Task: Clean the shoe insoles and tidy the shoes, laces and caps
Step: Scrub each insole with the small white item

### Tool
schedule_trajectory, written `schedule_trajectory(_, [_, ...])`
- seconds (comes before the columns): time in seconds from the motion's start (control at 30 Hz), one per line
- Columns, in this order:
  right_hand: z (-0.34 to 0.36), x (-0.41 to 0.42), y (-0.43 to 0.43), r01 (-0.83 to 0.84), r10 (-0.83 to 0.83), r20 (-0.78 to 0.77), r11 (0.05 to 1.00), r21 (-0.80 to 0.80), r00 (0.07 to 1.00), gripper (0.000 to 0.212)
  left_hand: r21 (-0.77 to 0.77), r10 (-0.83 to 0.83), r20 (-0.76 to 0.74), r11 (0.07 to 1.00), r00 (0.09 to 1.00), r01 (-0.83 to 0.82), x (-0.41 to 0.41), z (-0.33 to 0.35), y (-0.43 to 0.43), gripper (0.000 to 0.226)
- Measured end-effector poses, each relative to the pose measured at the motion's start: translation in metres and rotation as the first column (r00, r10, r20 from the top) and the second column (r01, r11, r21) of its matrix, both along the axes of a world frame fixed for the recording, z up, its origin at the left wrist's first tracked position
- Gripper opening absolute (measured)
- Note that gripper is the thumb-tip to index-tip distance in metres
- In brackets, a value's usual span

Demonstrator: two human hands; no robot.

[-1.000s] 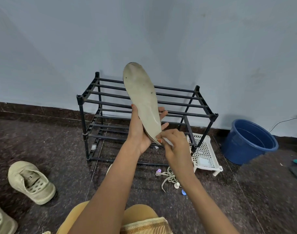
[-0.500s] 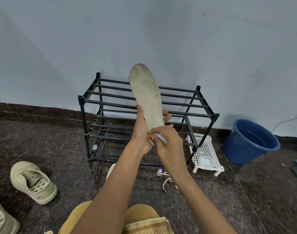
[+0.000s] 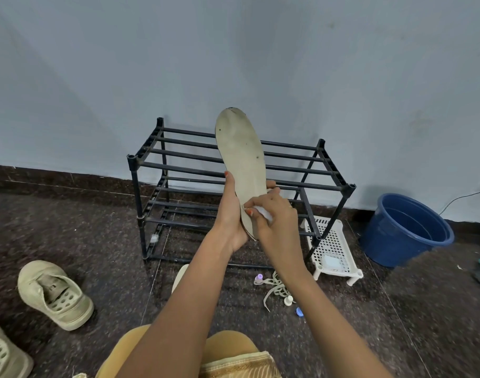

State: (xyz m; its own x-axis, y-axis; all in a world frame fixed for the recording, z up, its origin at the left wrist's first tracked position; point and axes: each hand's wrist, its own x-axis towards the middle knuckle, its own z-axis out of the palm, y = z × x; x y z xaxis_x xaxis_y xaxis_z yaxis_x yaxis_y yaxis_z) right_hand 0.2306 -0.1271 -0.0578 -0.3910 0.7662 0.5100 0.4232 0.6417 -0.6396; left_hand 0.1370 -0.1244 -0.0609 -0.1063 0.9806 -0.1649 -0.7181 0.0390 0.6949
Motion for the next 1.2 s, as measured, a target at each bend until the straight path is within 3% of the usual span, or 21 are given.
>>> schedule_trajectory(0.27, [-0.005, 0.01, -0.001, 0.042, -0.046, 0.06, 0.997, 0.063, 0.997, 0.012, -0.022, -0.052, -0.001, 0.998, 0.999, 0.052, 0.002, 0.002, -0.001, 0.083])
schedule_trajectory(0.43, [0.002, 0.007, 0.016, 0.108, -0.113, 0.04, 0.989, 0.105, 0.993, 0.01, -0.016, -0.035, -0.006, 0.999, 0.999, 0.035, 0.006, 0.002, -0.002, 0.068])
schedule_trajectory(0.57, [-0.004, 0.007, 0.011, 0.081, -0.084, 0.045, 0.994, 0.068, 0.995, 0.011, -0.024, -0.026, -0.034, 0.999, 0.999, 0.025, 0.003, 0.001, -0.001, 0.077])
schedule_trajectory(0.8, [-0.019, 0.022, -0.005, 0.031, -0.032, 0.104, 0.999, 0.007, 0.994, 0.013, 0.023, 0.079, 0.094, 0.996, 0.992, -0.081, 0.001, 0.001, 0.001, 0.074])
schedule_trajectory(1.07, [-0.009, 0.025, 0.008, 0.117, -0.127, -0.063, 0.983, -0.143, 0.99, 0.012, -0.028, -0.013, -0.019, 1.0, 1.0, 0.012, 0.013, -0.003, 0.003, 0.079])
schedule_trajectory(1.2, [-0.008, 0.026, 0.022, 0.149, -0.189, -0.145, 0.957, -0.247, 0.971, 0.007, -0.015, -0.033, 0.02, 0.999, 0.999, 0.033, 0.018, -0.008, 0.007, 0.077])
